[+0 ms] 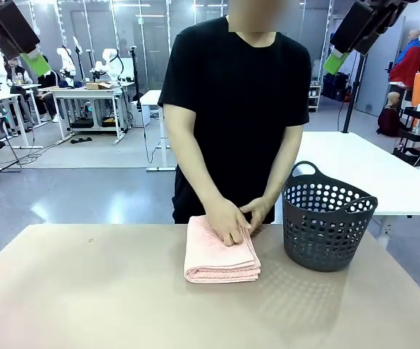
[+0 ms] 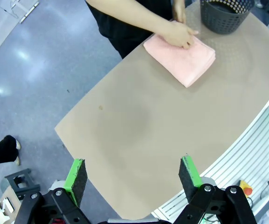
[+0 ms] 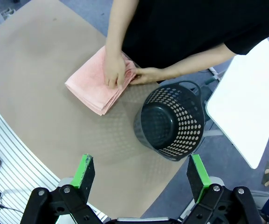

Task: Fold the towel.
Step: Pick up the 100 cm Hotel Towel and place it on the left side of the table.

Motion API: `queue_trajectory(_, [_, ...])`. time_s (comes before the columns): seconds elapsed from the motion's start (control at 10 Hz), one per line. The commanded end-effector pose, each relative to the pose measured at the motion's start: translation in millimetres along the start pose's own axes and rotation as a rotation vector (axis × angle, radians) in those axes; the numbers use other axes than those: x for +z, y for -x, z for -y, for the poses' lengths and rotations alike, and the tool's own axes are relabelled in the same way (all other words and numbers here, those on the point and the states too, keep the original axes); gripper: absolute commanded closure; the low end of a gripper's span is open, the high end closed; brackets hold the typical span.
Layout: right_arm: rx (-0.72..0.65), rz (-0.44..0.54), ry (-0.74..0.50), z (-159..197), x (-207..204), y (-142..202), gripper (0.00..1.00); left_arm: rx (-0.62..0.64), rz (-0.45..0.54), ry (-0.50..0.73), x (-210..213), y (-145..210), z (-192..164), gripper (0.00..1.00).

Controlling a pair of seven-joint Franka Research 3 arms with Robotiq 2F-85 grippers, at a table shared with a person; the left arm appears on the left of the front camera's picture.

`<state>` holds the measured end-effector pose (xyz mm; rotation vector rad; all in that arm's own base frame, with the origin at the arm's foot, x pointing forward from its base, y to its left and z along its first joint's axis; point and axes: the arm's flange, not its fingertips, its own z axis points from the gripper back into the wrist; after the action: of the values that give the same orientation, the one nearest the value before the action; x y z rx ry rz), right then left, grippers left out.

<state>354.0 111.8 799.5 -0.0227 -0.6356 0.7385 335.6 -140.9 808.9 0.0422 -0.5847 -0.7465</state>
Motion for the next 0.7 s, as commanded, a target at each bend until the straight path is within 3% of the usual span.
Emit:
queue_trajectory(0.0, [-0.001,0.0,-0.002,0.4,0.5,1.3,0.0,0.009,0.008,0.018,2.5,-1.4,-0.3,0.0])
queue_trajectory(0.6, [-0.001,0.0,-0.002,0.4,0.5,1.3,0.0,0.009,0.008,0.018,2.5,-1.4,-0.3,0.0])
